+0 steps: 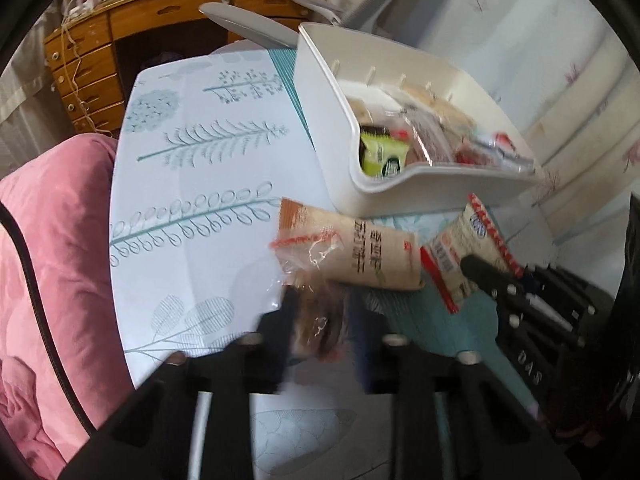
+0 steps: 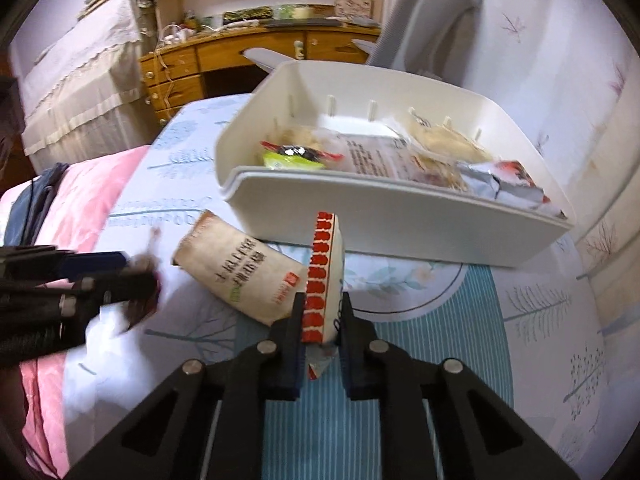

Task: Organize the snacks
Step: 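Grasp the clear nut bag with the left tool while the right tool grasps the red-striped wafer packet, then carry both packets over the tray and open both tools to drop them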

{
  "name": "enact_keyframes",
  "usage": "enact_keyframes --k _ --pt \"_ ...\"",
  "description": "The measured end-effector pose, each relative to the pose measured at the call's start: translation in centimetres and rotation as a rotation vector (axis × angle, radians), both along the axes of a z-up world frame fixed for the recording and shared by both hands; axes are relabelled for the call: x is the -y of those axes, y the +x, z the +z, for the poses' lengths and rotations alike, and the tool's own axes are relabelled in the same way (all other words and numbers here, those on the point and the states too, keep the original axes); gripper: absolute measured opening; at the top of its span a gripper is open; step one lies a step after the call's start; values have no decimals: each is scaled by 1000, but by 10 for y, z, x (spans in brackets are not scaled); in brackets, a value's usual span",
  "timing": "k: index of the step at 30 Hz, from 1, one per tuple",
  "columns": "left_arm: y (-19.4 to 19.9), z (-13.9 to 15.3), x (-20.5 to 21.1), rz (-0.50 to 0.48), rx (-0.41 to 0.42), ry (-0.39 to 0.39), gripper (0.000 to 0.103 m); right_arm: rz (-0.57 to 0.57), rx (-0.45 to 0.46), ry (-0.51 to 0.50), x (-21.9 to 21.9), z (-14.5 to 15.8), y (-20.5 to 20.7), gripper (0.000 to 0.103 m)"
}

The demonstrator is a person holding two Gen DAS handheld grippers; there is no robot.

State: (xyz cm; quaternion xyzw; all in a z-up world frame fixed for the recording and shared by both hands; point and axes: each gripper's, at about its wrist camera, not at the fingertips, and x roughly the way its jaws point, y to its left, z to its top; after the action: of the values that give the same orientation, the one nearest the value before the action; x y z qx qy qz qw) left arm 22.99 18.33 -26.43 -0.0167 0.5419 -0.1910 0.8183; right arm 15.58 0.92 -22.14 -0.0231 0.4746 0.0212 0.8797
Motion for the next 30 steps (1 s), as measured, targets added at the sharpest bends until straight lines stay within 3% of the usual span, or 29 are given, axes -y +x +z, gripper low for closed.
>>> enact_keyframes --k 3,9,11,13,18,25,30 --pt "3 9 -2 15 15 -35 12 43 15 5 -3 7 -3 13" --pt "8 0 1 53 -27 16 13 83 45 54 -1 22 -3 13" --pt "10 -7 1 68 -47 20 21 91 52 65 2 26 -2 13" --pt "12 -12 4 84 -74 31 42 98 57 66 5 29 -2 13" --pt "13 -23 14 102 -94 72 64 116 57 76 15 30 4 13" --pt "19 -42 22 180 -142 102 63 156 49 89 28 33 8 13" --pt "20 -49 21 260 -167 84 50 205 43 103 35 35 11 13"
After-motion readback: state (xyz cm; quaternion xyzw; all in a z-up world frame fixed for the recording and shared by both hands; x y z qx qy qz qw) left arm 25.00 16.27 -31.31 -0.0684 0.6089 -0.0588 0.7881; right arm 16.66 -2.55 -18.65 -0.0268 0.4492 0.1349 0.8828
